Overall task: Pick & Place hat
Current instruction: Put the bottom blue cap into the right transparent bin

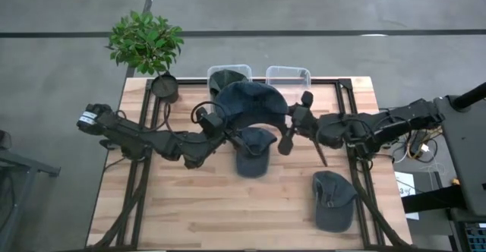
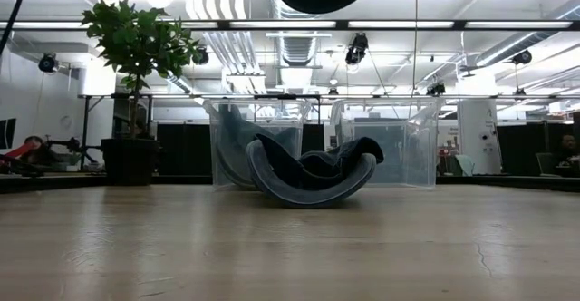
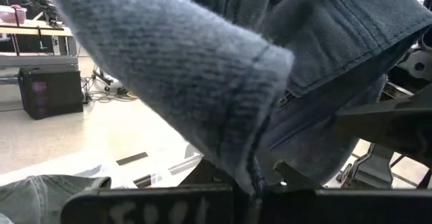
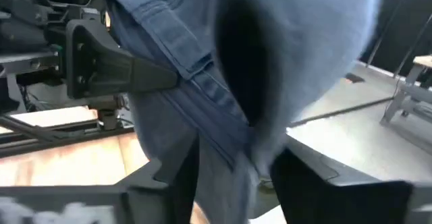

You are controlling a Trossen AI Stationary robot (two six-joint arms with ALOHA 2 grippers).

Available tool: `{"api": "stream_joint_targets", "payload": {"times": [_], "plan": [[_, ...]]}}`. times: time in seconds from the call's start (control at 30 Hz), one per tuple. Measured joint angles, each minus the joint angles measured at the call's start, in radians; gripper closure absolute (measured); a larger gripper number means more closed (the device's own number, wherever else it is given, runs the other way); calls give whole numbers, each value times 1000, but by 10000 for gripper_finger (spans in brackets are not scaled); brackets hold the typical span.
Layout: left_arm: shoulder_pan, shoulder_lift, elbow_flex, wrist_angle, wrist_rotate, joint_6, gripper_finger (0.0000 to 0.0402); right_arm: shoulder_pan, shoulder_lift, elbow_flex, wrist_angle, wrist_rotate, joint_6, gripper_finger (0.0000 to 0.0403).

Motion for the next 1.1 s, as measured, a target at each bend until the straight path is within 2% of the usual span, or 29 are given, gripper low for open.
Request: {"api": "stream_joint_targets", "payload": {"times": [0.1,0.23,0.27,0.67,0.9,1.0,1.1], "plan": [[0,0,0,-1,0,1,399,-5,33,49,-61,1,6,294],[0,0,0,-3,1,0,399,-5,56,94,-104,4,-7,376],[0,0,0,-3,1,0,398,-5,61,102,-109,5,-7,384],[-4,-2,0,-3,38,3,356,-3,20,114,-149,20,3,394],[-25,-25,0,-5,187,4,337,-17,-34,113,-220,127,38,394],[-48,-36,0,-36,239,11,336,-40,-70,113,-303,114,129,394],[-74,-46,0,-116,248,25,336,-83,-124,113,-414,2,260,394]]}}
